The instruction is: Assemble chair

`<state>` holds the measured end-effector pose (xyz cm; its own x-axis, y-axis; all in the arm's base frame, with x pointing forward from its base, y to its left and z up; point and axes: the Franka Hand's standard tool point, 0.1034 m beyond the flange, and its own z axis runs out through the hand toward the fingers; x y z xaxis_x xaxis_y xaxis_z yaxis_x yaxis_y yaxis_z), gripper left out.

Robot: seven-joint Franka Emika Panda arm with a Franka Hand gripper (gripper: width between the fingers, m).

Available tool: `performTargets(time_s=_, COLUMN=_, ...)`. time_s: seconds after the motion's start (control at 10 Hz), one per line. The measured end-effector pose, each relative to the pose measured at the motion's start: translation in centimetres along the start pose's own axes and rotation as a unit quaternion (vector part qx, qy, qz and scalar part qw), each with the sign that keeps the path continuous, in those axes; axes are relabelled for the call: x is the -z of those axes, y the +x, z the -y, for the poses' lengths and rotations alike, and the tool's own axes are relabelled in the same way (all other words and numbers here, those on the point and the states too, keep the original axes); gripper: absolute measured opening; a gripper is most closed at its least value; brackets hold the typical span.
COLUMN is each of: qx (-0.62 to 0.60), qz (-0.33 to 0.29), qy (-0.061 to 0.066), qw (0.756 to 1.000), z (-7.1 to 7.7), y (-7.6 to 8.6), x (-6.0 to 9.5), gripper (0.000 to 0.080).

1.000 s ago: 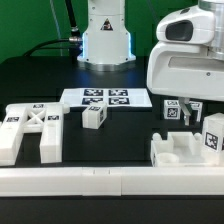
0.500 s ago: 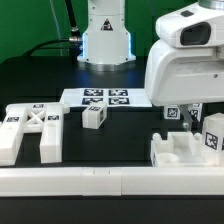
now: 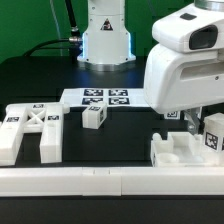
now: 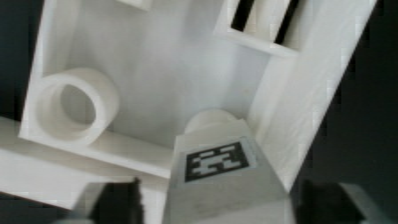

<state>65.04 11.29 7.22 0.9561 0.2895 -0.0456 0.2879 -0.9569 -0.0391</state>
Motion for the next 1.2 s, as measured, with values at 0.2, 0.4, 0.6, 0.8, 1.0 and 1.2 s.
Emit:
performTargets(time_s=0.2, qx=-0.014, qz=0.0, qy=0.0, qw=1.0, z=0.0, y=0.0, x=0.0, gripper=0.0288)
performTargets(time_s=0.4, qx=-0.049, qz=0.0, qy=0.001, qw=0.999, z=0.0, y=0.0, x=0.0, gripper=0.0288)
performTargets(time_s=0.6, qx=-0.15, qz=-0.002, qy=0.012, qw=0.989, z=-0.1, y=0.0, x=0.0, gripper=0.0288)
performTargets(time_s=0.8, qx=-0.266, qz=0.0, qy=0.017, qw=0.964, z=-0.1, y=0.0, x=0.0, gripper=0.0288)
performTargets(time_s=1.0, qx=-0.341, qz=0.0, qy=0.013, qw=0.94, z=-0.9, y=-0.1, x=0.0, gripper=0.0289)
performTargets(time_s=1.2, qx=-0.402, qz=0.003, qy=0.008, qw=0.916, z=-1.5, y=-0.3, x=0.1, gripper=0.029)
